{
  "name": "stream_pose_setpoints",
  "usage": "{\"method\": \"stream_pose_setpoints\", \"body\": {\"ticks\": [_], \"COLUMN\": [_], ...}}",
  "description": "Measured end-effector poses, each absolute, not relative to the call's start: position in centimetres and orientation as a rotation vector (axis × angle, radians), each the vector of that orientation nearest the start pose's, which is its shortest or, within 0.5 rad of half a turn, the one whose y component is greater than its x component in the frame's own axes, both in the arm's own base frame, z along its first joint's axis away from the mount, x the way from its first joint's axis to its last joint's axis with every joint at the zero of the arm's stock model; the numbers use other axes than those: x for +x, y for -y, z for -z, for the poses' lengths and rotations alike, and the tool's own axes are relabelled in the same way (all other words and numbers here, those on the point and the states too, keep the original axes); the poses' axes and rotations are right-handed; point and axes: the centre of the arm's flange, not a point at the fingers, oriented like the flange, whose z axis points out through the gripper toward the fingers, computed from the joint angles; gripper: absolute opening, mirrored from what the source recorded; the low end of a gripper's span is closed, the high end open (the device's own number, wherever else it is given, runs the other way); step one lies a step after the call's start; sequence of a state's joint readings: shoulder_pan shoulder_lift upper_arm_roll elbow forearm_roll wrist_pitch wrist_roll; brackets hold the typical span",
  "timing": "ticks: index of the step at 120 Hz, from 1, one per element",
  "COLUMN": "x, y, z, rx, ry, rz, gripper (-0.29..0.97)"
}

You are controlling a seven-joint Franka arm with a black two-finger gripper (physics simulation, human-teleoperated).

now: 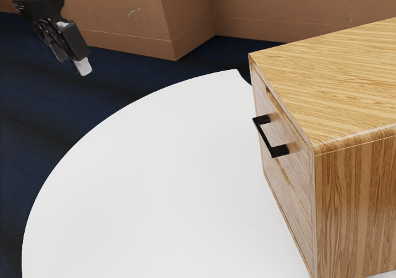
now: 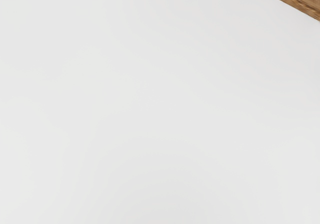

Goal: Pull the drawer handle with one arm to open the drawer

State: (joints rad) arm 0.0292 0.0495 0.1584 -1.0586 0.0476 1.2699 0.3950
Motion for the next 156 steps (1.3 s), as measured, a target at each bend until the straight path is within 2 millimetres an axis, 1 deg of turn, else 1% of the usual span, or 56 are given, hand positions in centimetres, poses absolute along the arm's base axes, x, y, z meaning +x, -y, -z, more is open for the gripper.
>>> {"method": "stream_pose_setpoints", "body": {"ticks": [5, 10, 18, 22, 27, 33, 42, 52, 55, 58, 60, 63, 69, 72, 79, 81, 83, 86, 94, 101, 109, 129, 137, 148, 156], "x": [51.5, 52.3, 52.6, 52.8, 53.0, 53.0, 52.1, 51.6, 51.6, 51.7, 51.7, 51.8, 51.7, 50.9, 48.0, 47.6, 47.3, 47.1, 46.7, 46.5, 46.9, 48.1, 48.6, 49.6, 50.1], "y": [-7.2, -5.3, -3.7, -3.3, -3.4, -4.0, -5.0, -6.8, -6.9, -6.5, -5.9, -4.4, -0.3, 1.7, 6.0, 6.9, 7.4, 7.2, 4.6, 4.4, 5.3, 8.8, 9.9, 11.2, 12.1], "z": [-78.8, -78.3, -77.9, -77.2, -76.4, -75.9, -76.3, -75.9, -75.7, -75.6, -75.5, -75.5, -75.4, -74.9, -73.9, -73.6, -73.3, -73.0, -72.9, -73.0, -72.6, -71.6, -70.9, -69.5, -69.1], "rx": [-3.011, -2.993, -2.956, -2.946, -2.939, -2.935, -2.933, -2.99, -3.008, -3.022, -3.029, -3.033, -3.022, -3.006, -2.951, -2.934, -2.92, -2.908, -2.895, -2.851, -2.788, -2.624, -2.565, -2.488, -2.434], "ry": [-0.367, -0.419, -0.456, -0.466, -0.464, -0.445, -0.412, -0.373, -0.37, -0.379, -0.395, -0.439, -0.602, -0.7, -0.913, -0.962, -0.996, -1.022, -1.03, -1.098, -1.197, -1.48, -1.574, -1.691, -1.759], "rz": [0.195, 0.184, 0.15, 0.113, 0.07, 0.038, 0.011, -0.024, -0.032, -0.038, -0.04, -0.041, -0.037, -0.058, -0.109, -0.117, -0.127, -0.138, -0.128, -0.102, -0.089, -0.041, -0.028, -0.014, 0.009], "gripper": [0.66, 0.66, 0.66, 0.66, 0.66, 0.66, 0.66, 0.66, 0.66, 0.66, 0.66, 0.66, 0.66, 0.66, 0.66, 0.66, 0.66, 0.66, 0.66, 0.66, 0.66, 0.66, 0.66, 0.66, 0.66]}}
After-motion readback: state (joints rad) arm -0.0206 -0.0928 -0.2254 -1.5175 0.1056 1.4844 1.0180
